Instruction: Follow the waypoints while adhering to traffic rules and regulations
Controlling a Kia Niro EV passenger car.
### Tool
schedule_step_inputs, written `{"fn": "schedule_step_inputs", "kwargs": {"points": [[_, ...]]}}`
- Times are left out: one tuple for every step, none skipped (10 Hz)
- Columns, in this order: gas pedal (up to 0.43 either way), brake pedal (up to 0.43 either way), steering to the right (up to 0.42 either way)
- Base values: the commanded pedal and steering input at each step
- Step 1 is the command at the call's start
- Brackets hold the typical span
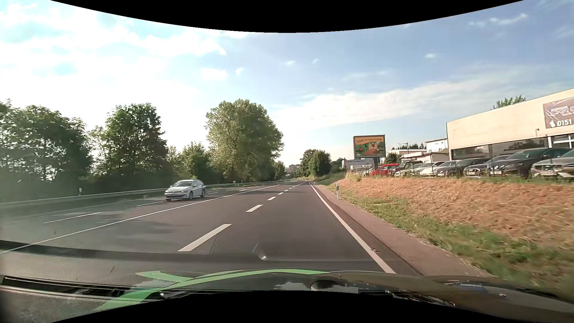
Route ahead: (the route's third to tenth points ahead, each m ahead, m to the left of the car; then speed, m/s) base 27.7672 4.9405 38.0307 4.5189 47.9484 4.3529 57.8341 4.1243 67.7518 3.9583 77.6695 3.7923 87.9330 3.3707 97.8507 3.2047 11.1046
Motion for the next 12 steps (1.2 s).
{"fn": "schedule_step_inputs", "kwargs": {"points": [[0.268,0.0,-0.003],[0.268,0.0,-0.003],[0.268,0.0,-0.003],[0.268,0.0,-0.003],[0.28,0.0,-0.003],[0.28,0.0,-0.003],[0.28,0.0,-0.003],[0.28,0.0,-0.004],[0.28,0.0,-0.004],[0.28,0.0,-0.004],[0.28,0.0,-0.004],[0.28,0.0,-0.004]]}}
